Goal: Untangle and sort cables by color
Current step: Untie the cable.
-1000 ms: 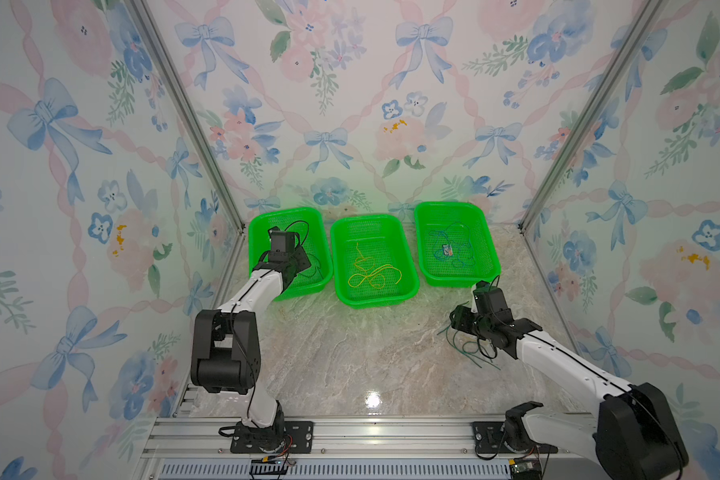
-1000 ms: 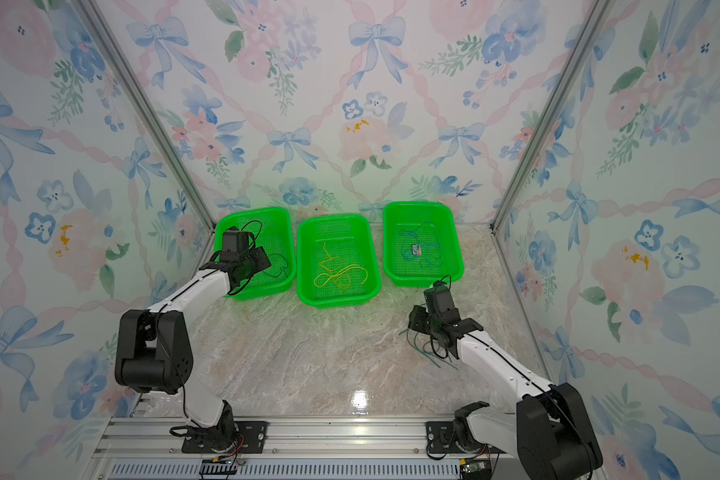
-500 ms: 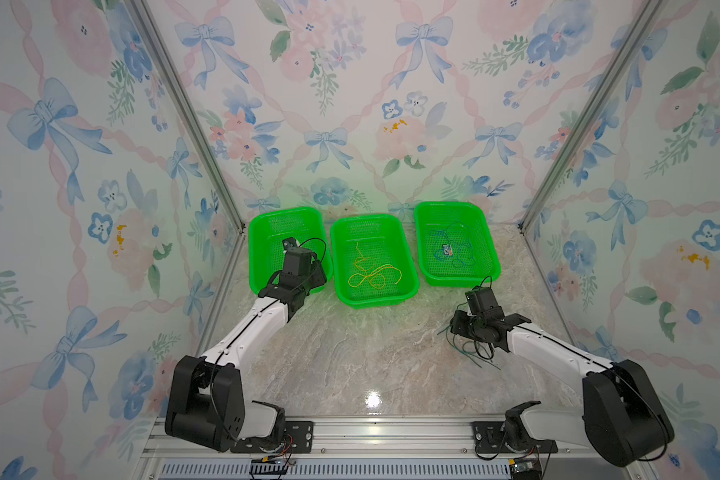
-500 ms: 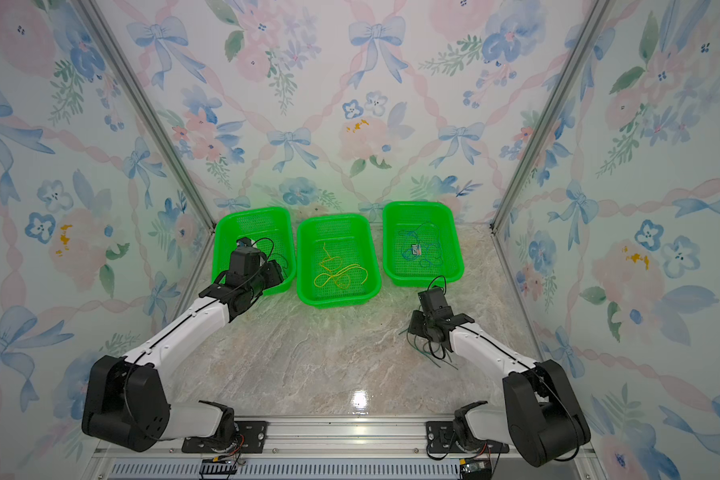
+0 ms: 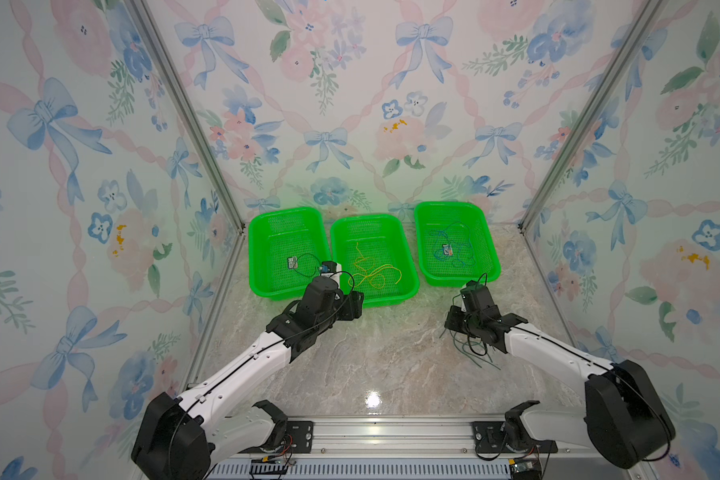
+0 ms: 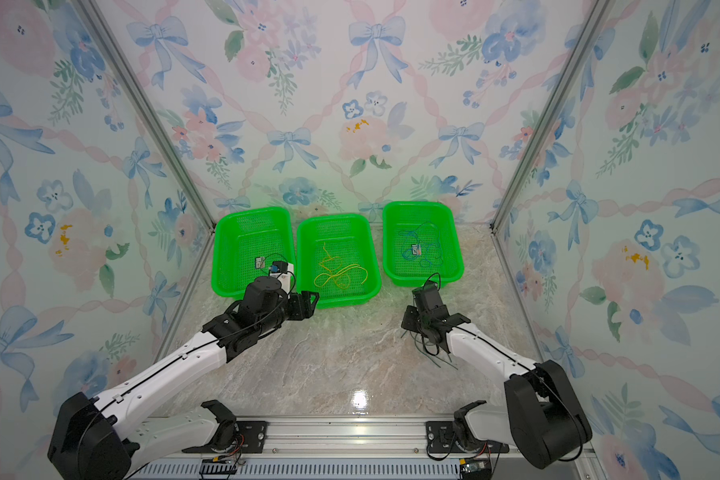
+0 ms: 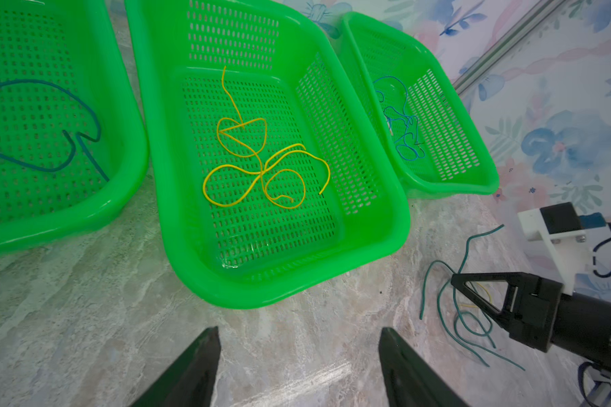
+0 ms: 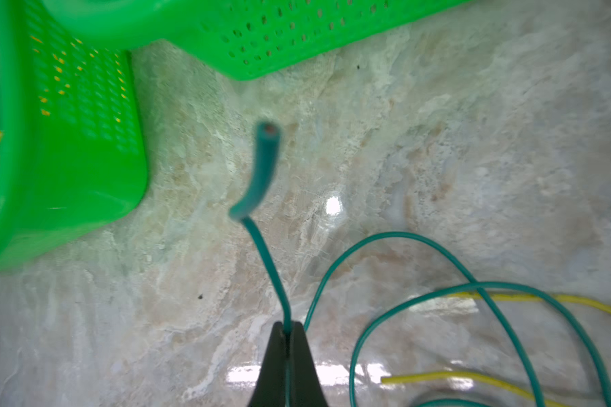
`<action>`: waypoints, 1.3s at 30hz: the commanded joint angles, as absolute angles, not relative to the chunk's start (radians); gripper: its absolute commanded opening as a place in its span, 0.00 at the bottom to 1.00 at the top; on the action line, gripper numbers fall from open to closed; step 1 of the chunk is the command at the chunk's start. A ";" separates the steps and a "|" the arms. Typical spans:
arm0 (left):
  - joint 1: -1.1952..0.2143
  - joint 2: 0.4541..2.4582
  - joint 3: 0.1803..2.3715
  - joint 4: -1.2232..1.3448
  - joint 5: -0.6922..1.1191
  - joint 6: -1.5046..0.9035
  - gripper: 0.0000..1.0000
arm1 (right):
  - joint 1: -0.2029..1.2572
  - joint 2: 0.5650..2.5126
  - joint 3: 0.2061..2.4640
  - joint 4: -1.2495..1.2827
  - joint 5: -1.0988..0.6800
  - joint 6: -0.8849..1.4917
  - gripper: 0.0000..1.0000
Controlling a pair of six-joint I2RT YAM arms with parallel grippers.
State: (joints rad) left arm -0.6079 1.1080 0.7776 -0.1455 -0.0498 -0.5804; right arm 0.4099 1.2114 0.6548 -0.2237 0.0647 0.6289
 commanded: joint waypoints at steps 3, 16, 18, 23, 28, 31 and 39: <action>-0.666 1.104 0.802 -0.063 0.051 -0.560 0.77 | 0.445 1.012 0.694 -0.341 0.102 0.665 0.00; -0.846 1.309 0.848 0.185 0.169 -0.523 0.85 | 0.445 0.834 0.872 -0.462 0.116 0.632 0.00; -0.881 1.355 0.850 0.268 0.195 -0.527 0.88 | 0.443 0.824 0.886 -0.464 0.116 0.631 0.00; -0.979 1.482 0.901 0.380 0.215 -0.461 0.90 | 0.438 0.801 0.890 -0.430 0.100 0.653 0.00; -1.052 1.586 0.976 0.415 0.185 -0.371 0.90 | 0.435 0.799 0.911 -0.420 0.075 0.682 0.00; -1.057 1.627 0.981 0.499 0.198 -0.336 0.89 | 0.435 0.795 0.928 -0.428 0.067 0.687 0.00; -1.057 1.748 1.029 0.583 0.208 -0.269 0.88 | 0.435 0.788 0.963 -0.431 0.022 0.724 0.00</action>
State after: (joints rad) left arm -1.0595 1.7088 0.9974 0.5297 0.1993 -0.3172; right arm 0.4385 0.7986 0.9272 -0.4244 0.0521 0.6991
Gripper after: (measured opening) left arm 0.880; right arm 0.049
